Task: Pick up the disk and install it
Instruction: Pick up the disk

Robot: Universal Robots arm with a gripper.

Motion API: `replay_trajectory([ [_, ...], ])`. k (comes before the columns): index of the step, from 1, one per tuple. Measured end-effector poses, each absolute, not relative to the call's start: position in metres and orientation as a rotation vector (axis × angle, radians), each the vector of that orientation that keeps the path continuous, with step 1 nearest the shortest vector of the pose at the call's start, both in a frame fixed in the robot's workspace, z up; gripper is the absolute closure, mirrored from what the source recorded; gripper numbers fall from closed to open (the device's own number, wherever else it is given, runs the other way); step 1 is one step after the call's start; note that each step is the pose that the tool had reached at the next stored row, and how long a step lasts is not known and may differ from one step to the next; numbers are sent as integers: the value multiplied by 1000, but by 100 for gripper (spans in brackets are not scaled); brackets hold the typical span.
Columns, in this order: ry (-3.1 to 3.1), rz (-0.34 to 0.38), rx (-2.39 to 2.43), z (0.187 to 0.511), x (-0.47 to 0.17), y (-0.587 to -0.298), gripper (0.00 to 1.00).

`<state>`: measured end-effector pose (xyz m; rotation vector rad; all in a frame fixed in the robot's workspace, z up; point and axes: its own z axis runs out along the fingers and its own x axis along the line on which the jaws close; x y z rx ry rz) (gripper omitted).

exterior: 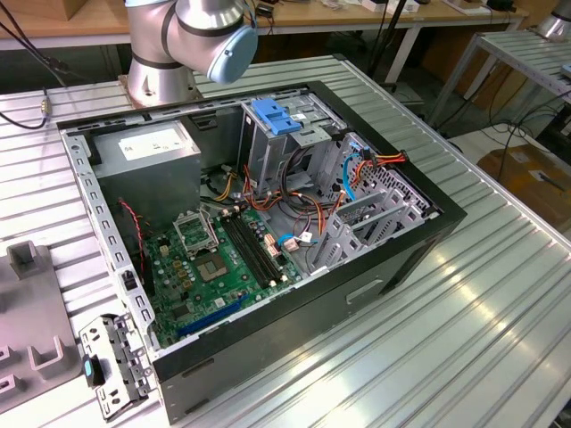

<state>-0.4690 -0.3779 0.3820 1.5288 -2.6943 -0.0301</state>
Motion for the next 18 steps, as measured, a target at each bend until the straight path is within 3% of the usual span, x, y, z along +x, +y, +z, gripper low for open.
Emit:
replay_trajectory([
  [18,-2664,-28,1580,382,-469,-378,89],
])
